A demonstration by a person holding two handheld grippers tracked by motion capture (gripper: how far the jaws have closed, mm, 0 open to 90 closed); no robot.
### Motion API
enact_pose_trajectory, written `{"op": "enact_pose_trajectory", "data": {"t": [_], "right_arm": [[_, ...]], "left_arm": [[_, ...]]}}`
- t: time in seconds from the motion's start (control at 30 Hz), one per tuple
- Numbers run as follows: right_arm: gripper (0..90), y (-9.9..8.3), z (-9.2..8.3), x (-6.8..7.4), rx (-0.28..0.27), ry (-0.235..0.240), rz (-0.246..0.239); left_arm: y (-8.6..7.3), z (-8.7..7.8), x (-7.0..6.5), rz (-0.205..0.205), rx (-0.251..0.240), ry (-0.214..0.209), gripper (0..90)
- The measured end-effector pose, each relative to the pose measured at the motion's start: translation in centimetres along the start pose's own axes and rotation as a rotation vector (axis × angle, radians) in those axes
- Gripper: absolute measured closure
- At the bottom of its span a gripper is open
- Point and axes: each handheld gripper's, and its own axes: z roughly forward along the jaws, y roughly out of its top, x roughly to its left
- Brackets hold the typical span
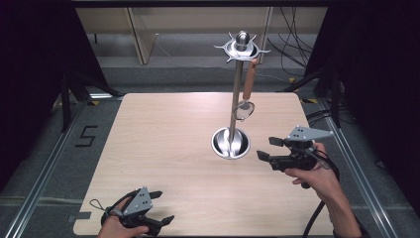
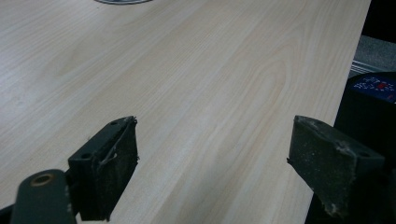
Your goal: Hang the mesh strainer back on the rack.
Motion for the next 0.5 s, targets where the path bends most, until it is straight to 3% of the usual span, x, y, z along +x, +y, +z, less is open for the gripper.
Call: {"op": "enact_pose_trajectory", "data": {"t": [0.03, 0.07, 0.1, 0.13, 0.17, 0.2, 0.23, 0.33, 0.37, 0.47, 0.5], "right_arm": [[32.2, -0.2, 0.2, 0.1, 0.000, 0.000, 0.021], [32.0, -0.4, 0.3, 0.0, 0.000, 0.002, 0.003], [31.7, -0.6, 0.4, 0.1, 0.013, 0.005, 0.031], [30.9, -0.7, 0.5, 0.0, 0.016, 0.004, 0.010], [30.2, -0.8, 0.6, 0.1, 0.030, 0.013, 0.032], [29.6, -1.0, 0.8, 0.0, 0.025, 0.017, 0.014], [28.8, -1.1, 0.8, 0.2, 0.037, 0.028, 0.040], [24.4, -1.4, 1.1, 0.4, 0.038, 0.051, 0.020], [23.7, -1.5, 1.2, 0.4, 0.043, 0.059, 0.006], [22.7, -1.9, 1.4, 0.7, 0.047, 0.052, 0.014], [21.3, -2.1, 1.7, 0.5, 0.042, 0.043, -0.005]], "left_arm": [[0.0, 0.0, 0.0, -0.004, -0.004, -0.004, 15.2], [0.0, 0.0, 0.0, -0.005, -0.003, -0.005, 15.2], [0.0, 0.1, -0.1, -0.009, -0.012, -0.005, 15.2], [0.0, 0.1, -0.1, -0.004, -0.011, 0.003, 15.2], [0.0, 0.0, 0.1, 0.020, 0.001, 0.008, 15.2], [0.0, 0.0, 0.1, 0.018, 0.000, 0.008, 15.2], [0.0, 0.0, 0.1, 0.019, 0.000, 0.008, 15.2], [0.0, 0.0, 0.0, 0.006, -0.005, 0.002, 15.2], [0.0, 0.0, 0.0, 0.019, 0.006, 0.008, 15.2], [0.0, 0.0, 0.1, 0.020, 0.006, 0.008, 15.2], [0.0, 0.0, 0.1, 0.020, 0.007, 0.008, 15.2]]}}
